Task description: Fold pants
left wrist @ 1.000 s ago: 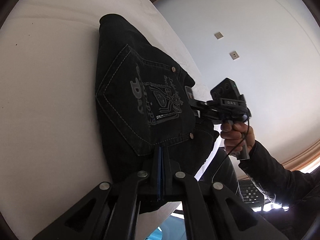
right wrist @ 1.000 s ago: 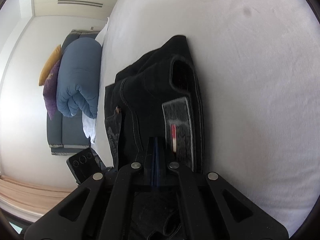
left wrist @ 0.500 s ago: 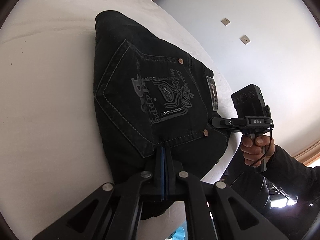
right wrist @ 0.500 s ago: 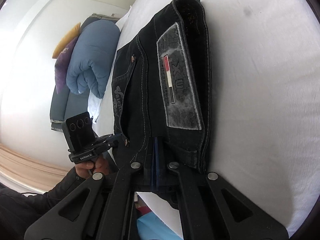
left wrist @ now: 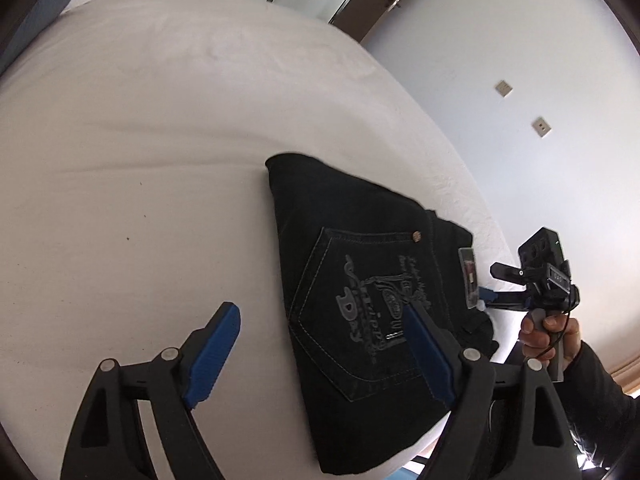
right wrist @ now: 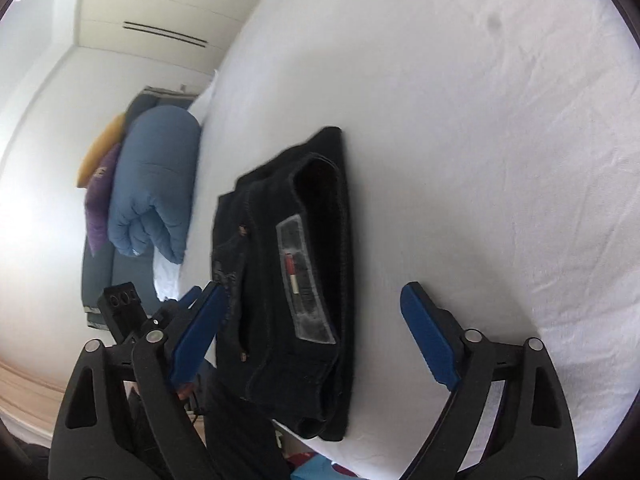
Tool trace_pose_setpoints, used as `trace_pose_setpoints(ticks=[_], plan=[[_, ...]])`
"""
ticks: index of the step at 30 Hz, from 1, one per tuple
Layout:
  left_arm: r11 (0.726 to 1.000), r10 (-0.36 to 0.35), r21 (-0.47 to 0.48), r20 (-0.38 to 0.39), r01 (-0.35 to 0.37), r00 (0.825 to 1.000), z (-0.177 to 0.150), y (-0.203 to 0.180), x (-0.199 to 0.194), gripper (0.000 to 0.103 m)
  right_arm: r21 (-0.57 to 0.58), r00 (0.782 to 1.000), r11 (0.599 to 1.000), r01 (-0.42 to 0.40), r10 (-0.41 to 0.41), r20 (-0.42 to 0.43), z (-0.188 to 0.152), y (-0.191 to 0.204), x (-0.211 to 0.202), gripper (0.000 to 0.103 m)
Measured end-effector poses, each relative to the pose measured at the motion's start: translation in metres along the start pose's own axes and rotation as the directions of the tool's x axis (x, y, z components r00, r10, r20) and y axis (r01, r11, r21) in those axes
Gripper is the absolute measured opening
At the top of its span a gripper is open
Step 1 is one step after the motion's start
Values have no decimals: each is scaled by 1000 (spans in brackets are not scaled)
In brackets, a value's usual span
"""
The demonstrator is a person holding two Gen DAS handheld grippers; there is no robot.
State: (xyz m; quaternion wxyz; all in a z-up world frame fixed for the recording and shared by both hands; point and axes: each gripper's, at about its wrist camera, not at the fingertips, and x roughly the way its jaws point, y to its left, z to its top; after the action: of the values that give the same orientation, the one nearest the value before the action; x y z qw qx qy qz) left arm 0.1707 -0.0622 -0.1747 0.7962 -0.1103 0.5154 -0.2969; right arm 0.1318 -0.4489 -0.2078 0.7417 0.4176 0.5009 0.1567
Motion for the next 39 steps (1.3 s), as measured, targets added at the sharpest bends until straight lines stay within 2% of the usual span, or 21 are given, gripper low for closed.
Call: trace_pose_setpoints(ticks=[2, 4, 6, 7, 9, 12, 14, 18, 22, 28, 34, 39], plan=[[999, 31, 21, -43, -30, 999, 1, -5, 16, 83, 1, 1000, 1000, 4, -4, -19, 15, 3, 9, 80], [998, 57, 43, -87, -54, 995, 4, -12, 32, 82, 16, 999, 1000, -3, 4, -34, 20, 4, 15, 76], [993, 104, 75, -135, -95, 985, 2, -17, 46, 77, 16, 997, 1000, 8, -6, -81, 24, 4, 29, 55], [989, 130, 94, -147, -117, 981, 2, -21, 52, 74, 14, 995, 1000, 22, -21, -95, 25, 5, 35, 51], [985, 144, 117, -145, -128, 979, 3, -29, 55, 63, 4, 995, 999, 32, -31, -99, 27, 6, 44, 44], [973, 199, 148, -148, -177, 969, 5, -40, 61, 52, 2, 994, 998, 55, -54, -98, 27, 10, 53, 34], [963, 228, 176, -142, -202, 963, 5, -48, 62, 43, -30, 992, 996, 88, -90, -90, 27, 18, 62, 31], [948, 266, 213, -125, -236, 956, 6, -63, 59, 31, -129, 982, 977, 168, -177, -60, 23, 38, 61, 21], [937, 287, 236, -100, -258, 953, 9, -75, 50, 24, -219, 975, 952, 213, -221, -14, 21, 59, 50, 17], [940, 271, 227, -36, -256, 962, 29, -88, 29, 23, -292, 978, 934, 205, -202, 41, 26, 81, 14, 15], [930, 275, 250, 19, -271, 961, 60, -102, 26, 23, -312, 978, 927, 207, -190, 84, 63, 84, -17, 15], [926, 282, 255, 27, -279, 959, 78, -106, 46, 23, -288, 977, 934, 212, -193, 95, 105, 66, -34, 15]])
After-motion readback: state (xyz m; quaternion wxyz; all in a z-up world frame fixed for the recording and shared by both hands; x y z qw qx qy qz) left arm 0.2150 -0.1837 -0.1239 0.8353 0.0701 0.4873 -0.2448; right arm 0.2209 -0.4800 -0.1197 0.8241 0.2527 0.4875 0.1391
